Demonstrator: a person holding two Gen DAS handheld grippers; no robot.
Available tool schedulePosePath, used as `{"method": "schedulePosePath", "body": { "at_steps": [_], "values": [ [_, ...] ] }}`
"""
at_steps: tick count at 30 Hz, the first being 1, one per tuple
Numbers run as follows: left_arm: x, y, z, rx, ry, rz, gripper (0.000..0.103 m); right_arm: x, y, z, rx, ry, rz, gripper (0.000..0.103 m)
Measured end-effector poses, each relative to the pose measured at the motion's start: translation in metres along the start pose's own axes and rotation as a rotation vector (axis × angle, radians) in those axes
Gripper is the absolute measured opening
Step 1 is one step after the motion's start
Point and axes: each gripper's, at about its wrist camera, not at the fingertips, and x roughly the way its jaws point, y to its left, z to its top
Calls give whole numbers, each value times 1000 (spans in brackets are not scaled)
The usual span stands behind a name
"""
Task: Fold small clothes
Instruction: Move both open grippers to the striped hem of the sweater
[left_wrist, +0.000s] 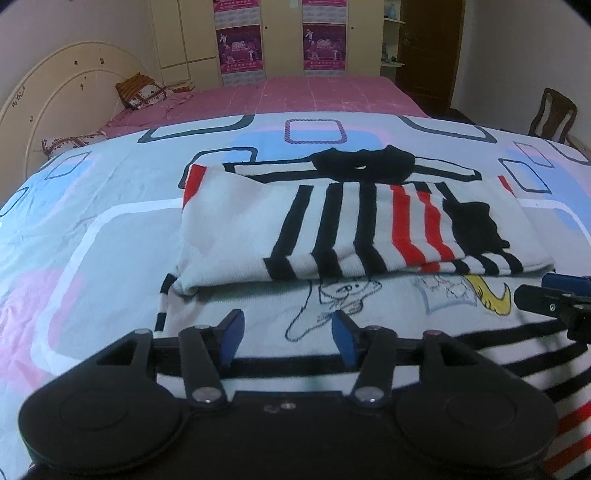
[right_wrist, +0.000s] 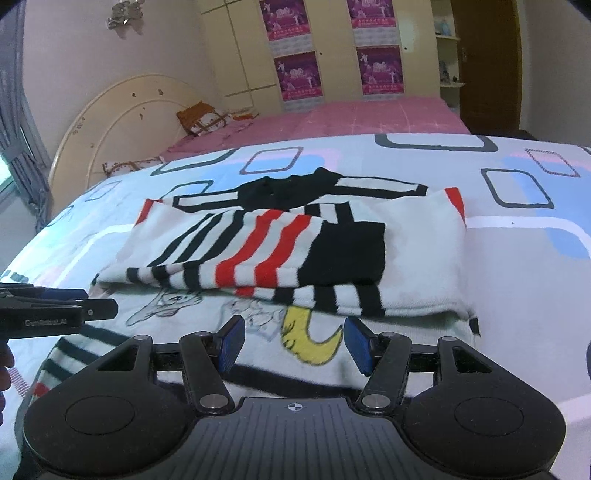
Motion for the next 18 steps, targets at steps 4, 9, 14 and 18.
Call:
{"method": "schedulePosePath", "body": {
  "at_steps": [4,9,14,18],
  "values": [
    [-9,3,-8,18,-10,-5,59,-12,11,-11,2,-2,-29,59],
    [-22,10,-21,54,-26,-12,62,-24,26,-31,10,18,-66,59],
    [-31,17,-33,58,-22,-43,62,-37,39,-48,28,25,-97,59],
    [-39,21,-42,71,-22,-61,62,-50,47,-56,31,14,-121,59]
  ]
}}
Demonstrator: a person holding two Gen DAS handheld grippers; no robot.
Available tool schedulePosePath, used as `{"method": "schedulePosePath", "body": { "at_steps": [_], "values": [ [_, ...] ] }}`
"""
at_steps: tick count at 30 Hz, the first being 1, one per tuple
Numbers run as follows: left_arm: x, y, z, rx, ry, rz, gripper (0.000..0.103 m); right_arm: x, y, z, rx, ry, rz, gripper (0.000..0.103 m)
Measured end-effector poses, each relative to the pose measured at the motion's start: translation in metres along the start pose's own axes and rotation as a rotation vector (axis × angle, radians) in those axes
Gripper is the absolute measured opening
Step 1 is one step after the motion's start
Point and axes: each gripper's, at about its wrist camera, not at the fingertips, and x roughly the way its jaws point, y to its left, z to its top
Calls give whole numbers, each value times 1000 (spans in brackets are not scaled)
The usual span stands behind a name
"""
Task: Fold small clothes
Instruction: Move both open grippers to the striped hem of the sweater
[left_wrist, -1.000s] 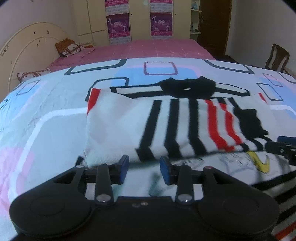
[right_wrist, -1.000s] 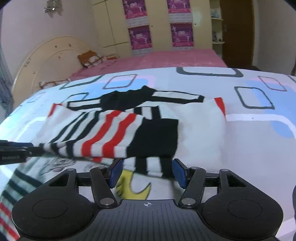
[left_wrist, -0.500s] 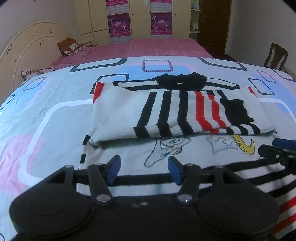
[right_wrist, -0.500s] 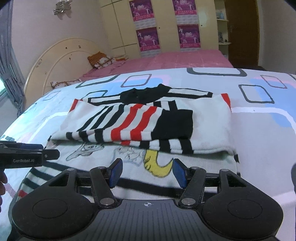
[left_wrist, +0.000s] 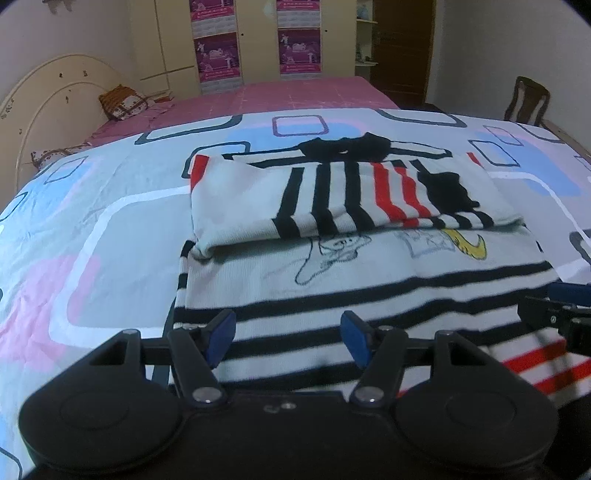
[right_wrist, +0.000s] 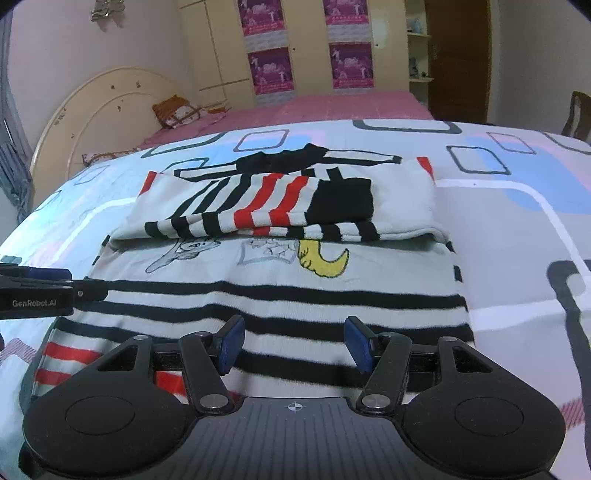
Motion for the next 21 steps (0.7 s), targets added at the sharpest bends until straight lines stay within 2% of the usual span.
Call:
{"method": "schedulePosePath", "body": {
  "at_steps": [6,9,12,21],
  "values": [
    [-13,6,-16,4,2,-15,63,-20,3,-13,14,-11,-34,61],
    [-21,11,-25,1,1,-18,65,-32,5,-21,20,-30,-57,86],
    [-28,20,-36,-10,4,-15,65,-42,7,-28,8,-49,-74,86],
    [-39,47,-72,-62,49,-12,64,-55,1,-54,21,-5,-111,86]
  ]
}}
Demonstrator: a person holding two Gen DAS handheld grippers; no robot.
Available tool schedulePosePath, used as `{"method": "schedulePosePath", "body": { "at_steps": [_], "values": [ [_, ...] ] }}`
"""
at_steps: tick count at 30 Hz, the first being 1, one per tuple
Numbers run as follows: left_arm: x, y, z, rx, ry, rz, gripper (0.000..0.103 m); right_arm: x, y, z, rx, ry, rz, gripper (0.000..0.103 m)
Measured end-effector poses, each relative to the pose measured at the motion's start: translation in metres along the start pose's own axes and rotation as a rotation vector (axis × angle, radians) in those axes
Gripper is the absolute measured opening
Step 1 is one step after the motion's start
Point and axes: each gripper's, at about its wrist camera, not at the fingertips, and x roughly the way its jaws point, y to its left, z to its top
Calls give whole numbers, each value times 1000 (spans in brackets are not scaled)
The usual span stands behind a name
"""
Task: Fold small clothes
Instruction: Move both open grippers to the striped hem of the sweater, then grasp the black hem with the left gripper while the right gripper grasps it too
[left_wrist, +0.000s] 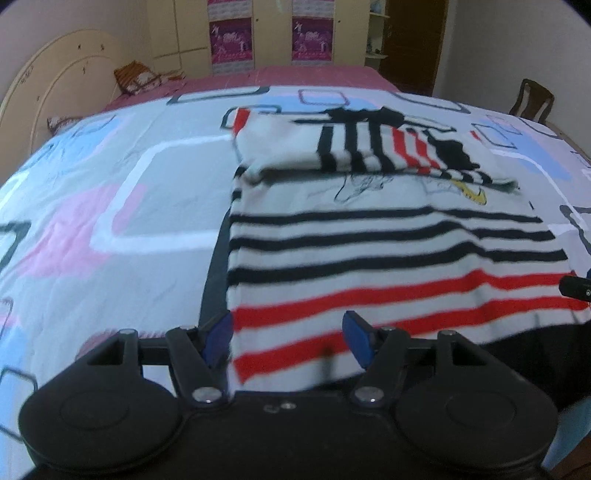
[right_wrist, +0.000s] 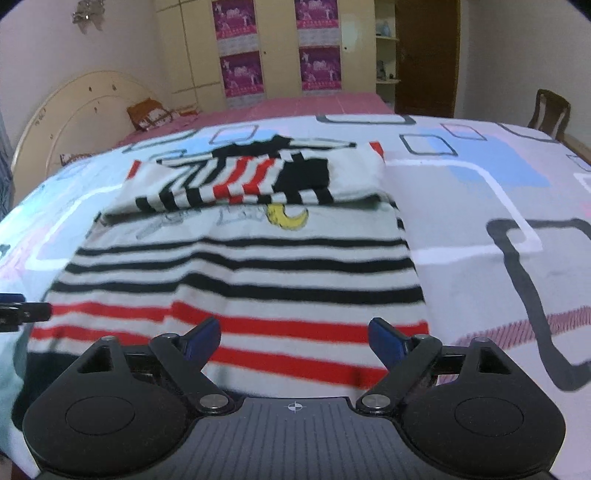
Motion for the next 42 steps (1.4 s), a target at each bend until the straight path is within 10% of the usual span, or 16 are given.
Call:
{"method": "schedulePosePath", "body": {
  "at_steps": [12,15,22,25,30,42],
  "values": [
    [4,18,-43,-110,98,-97,55,-11,-30,-39,42,58,-97,85],
    [2,17,-47,-118,104,-130,51,-12,-37,-47,65,83,-103,66],
    [-4,11,-57,-151,141,-243,32,-16,-43,-62,106,119,-89,64],
    [-2,11,-60,-173,152,-285,13,-20,-39,-66,111,128,-70,40],
    [-4,14,-55,-201,138,-321,7,-22,-34,-62,102,156,-13,10],
    [-21,19,23,-249,-51,-386,7,-35,-41,6,132,-34,114,8]
  ]
}}
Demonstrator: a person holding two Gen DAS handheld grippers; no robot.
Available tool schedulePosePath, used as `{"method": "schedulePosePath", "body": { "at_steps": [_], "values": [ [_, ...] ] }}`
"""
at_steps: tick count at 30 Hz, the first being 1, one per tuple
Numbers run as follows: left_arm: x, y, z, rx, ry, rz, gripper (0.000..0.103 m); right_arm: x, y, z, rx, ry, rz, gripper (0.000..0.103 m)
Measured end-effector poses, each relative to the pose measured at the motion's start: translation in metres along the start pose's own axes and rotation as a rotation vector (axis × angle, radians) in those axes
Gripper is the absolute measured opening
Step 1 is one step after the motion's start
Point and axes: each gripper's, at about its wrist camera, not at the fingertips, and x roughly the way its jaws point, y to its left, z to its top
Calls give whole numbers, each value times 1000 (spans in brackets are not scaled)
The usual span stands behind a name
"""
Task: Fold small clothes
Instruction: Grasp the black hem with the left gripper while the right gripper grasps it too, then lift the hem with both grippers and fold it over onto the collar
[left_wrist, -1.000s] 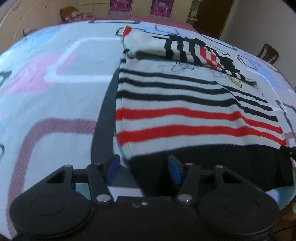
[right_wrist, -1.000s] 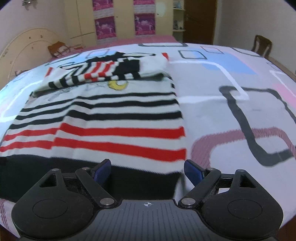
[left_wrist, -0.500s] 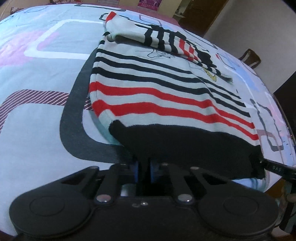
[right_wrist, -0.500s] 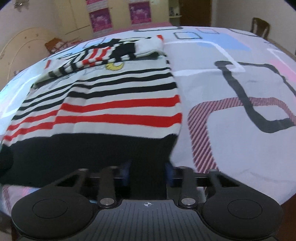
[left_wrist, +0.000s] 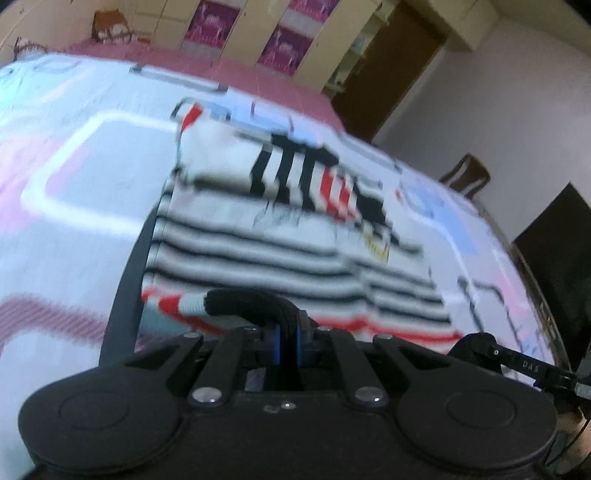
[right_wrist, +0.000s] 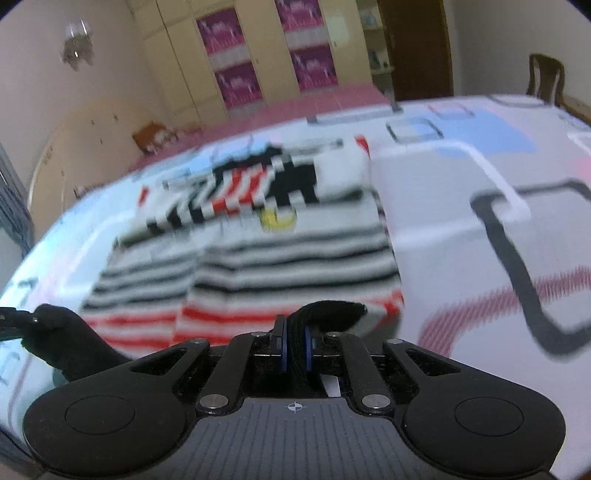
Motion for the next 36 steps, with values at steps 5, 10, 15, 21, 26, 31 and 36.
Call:
{"method": "schedulePosePath", "body": {
  "at_steps": [5,10,15,21,26,31,36],
  "values": [
    [23,-6,44,4,-67,16,7,23,-6,49,7,-76,32,8],
    [52,-8,89,1,-122,35,7,59,-13,99,-11,-117,43,8],
    [86,-8,130,-2,-150,60,7,102,-17,143,-20,-130,60,8],
    [133,0,170,-23,-144,103,7,159,-33,186,18,-113,66,8],
    [176,10,188,-53,-108,152,7,210,-50,208,72,-63,51,8],
    [208,21,196,-65,-63,193,7,248,-63,221,106,-35,28,8],
    [231,38,206,-115,-32,234,15,270,-70,224,114,-31,-4,8]
  ]
}}
